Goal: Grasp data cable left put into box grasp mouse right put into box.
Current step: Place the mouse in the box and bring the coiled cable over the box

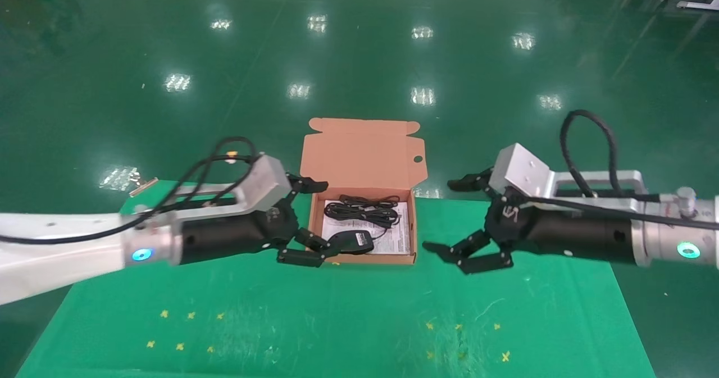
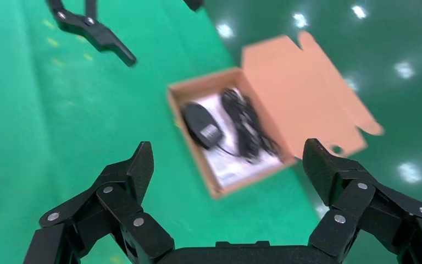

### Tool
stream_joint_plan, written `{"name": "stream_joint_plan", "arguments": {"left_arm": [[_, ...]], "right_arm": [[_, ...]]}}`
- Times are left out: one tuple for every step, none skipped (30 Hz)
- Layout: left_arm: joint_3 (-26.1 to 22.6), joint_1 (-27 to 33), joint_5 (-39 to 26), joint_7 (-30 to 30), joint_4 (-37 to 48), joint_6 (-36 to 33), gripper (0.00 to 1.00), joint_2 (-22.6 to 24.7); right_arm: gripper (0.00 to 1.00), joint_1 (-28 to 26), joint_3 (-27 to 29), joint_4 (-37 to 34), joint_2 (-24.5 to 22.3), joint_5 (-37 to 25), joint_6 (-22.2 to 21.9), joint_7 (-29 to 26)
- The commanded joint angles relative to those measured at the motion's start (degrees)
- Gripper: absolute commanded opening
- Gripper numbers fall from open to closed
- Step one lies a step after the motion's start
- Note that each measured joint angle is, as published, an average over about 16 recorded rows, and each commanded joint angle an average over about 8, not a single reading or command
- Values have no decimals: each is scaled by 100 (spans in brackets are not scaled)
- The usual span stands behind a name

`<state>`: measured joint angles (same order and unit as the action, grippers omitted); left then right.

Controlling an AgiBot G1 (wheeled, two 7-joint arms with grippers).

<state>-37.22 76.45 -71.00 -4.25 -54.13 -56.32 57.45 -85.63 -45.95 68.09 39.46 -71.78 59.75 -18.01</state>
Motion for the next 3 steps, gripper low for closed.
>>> {"name": "stream_joint_plan", "arguments": {"left_arm": [[254,-178,349,-78,-233,-352,100,-268],[289,-203,397,-89,-265,-400,100,-306],[326,-229,449,-100,-299,-452,100,-345]], "right_arm": [[100,294,365,67,-54,365,316,89],[100,334,416,76,-62,416,360,101],[100,378,470,86,-70,470,407,114]]}}
